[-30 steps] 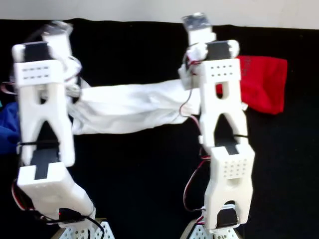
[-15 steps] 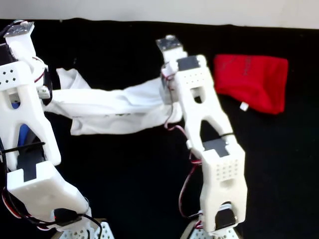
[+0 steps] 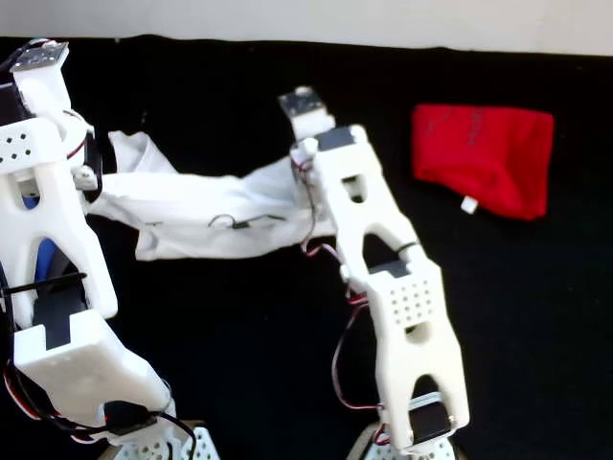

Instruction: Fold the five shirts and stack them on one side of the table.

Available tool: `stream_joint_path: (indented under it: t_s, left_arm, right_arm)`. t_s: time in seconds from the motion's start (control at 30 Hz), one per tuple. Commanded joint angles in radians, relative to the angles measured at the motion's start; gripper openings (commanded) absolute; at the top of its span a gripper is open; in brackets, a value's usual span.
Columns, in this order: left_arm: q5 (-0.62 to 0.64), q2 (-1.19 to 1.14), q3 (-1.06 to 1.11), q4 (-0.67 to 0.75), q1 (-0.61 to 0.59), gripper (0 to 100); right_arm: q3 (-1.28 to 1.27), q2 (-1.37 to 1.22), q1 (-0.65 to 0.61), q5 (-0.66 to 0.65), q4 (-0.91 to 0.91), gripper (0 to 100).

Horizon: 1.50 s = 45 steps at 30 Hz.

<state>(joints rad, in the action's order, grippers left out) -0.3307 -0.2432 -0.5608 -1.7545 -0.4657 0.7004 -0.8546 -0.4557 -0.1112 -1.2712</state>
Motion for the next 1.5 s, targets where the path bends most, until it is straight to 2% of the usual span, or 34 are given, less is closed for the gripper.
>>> stream_joint_path:
  t_s: [0.0, 0.33, 0.4, 0.47, 0.63, 0.9, 1.07, 1.1, 1.47]
  left_arm:
    - [-0.009, 0.005, -0.035, -0.008, -0.013, 1]
    - [-0.009, 0.005, -0.035, -0.006, 0.002, 1]
    - [-0.006, 0.007, -0.035, -0.006, 0.004, 1]
    - [-0.005, 0.013, -0.036, -0.006, 0.004, 1]
    - [-0.003, 0.016, -0.036, -0.012, 0.015, 1]
    - [-0.002, 0.079, -0.035, -0.014, 0.015, 1]
    - [-0.002, 0.097, -0.035, -0.014, 0.015, 1]
    - [-0.002, 0.097, -0.033, -0.014, 0.013, 1]
    - [-0.003, 0.099, 0.096, -0.008, 0.015, 1]
  right_arm:
    - [0.114, 0.004, -0.001, 0.009, 0.001, 0.8]
    - [0.384, -0.001, 0.012, 0.006, -0.308, 13.7]
    - [0.412, 0.002, 0.024, 0.006, -0.367, 9.6]
    - [0.452, 0.004, 0.041, 0.006, -0.409, 1.1]
    - [0.587, 0.004, 0.077, 0.005, -0.493, 0.5]
    - [0.599, -0.008, 0.058, 0.005, -0.484, 1.2]
    - [0.541, -0.085, 0.007, 0.009, -0.366, 17.9]
    - [0.542, -0.104, 0.001, 0.009, -0.343, 18.6]
    - [0.547, -0.202, -0.021, 0.006, -0.232, 14.2]
